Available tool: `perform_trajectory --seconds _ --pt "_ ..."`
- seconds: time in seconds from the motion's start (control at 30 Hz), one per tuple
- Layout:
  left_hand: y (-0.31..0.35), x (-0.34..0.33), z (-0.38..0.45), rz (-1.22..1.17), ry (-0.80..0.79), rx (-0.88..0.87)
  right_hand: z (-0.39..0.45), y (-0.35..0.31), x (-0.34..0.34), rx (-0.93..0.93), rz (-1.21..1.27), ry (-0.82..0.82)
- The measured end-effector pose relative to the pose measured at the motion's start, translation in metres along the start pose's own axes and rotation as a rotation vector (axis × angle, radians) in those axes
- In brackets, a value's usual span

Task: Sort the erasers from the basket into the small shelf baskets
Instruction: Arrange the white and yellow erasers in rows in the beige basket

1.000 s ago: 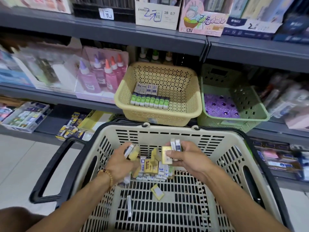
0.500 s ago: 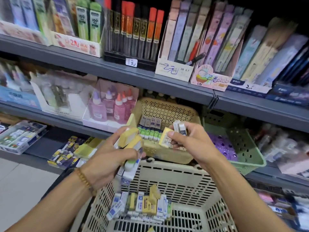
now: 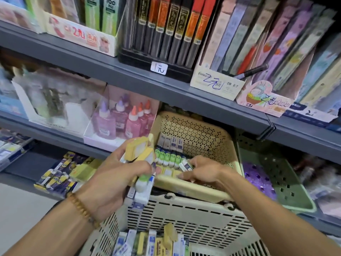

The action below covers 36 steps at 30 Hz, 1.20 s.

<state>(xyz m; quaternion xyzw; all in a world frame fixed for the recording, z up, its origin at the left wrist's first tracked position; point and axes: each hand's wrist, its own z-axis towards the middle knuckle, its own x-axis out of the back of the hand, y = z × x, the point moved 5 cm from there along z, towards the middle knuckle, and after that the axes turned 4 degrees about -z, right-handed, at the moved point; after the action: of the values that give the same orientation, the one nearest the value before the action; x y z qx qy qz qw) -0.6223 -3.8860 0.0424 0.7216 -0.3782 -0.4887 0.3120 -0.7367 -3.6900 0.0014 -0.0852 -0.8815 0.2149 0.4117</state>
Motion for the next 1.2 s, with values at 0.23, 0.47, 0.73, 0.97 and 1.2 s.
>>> perform_trajectory --seconds 0.23,0.47,0.73,0.97,1.2 --pt "0.009 -0.004 0.002 -0.042 -0.025 -0.019 -0.002 0.015 0.013 0.054 0.386 0.099" --pt "0.013 -0.003 0.004 -0.040 -0.024 -0.019 0.023 0.035 0.037 -0.109 0.462 0.368" --pt "0.012 0.002 0.009 -0.063 -0.045 -0.022 0.073 0.024 0.061 -0.181 0.157 0.440" --pt "0.011 -0.002 0.007 -0.041 -0.042 -0.035 0.085 0.042 0.058 -0.187 0.456 0.412" --pt "0.006 -0.003 0.007 -0.068 -0.049 -0.034 0.043 0.044 0.065 -0.252 0.237 0.427"
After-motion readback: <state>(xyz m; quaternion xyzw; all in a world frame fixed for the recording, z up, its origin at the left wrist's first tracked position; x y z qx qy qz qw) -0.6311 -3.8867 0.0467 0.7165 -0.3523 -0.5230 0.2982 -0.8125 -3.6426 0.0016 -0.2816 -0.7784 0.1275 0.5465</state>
